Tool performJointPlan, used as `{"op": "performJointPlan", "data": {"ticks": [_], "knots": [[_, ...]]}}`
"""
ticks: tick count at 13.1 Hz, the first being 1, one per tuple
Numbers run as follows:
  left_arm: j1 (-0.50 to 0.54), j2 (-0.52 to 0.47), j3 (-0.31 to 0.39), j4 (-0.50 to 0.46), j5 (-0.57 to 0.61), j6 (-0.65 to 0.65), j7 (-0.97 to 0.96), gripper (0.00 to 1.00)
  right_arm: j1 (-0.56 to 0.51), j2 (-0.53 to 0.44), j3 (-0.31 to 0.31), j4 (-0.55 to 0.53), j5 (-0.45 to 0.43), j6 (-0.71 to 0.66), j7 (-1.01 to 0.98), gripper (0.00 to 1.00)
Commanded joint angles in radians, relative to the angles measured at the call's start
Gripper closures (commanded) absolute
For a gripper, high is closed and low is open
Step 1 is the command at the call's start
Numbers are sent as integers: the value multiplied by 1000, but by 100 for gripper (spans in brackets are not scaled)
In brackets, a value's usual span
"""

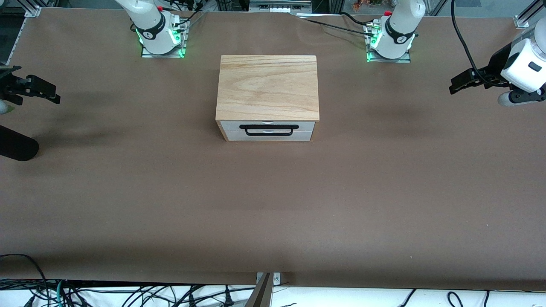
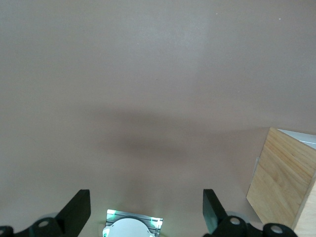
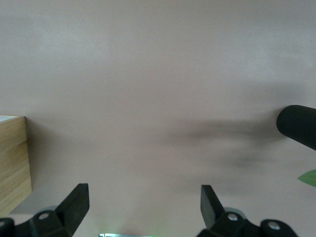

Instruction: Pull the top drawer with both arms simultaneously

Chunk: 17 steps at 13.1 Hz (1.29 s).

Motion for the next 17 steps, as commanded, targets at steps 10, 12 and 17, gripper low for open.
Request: {"op": "performJointPlan", "data": {"ticks": [10,12,17], "knots": [[19,-26,-13,-28,28,8,7,0,-8,-1,2,14,14,-24,9,0],[19,-26,-15,-30,26,8,7,0,-2,2,4,14,12,-24,8,0],[28,-23,-15,-93,11,83,6,0,-3,32,7,14,21,-28,-5,0]]}}
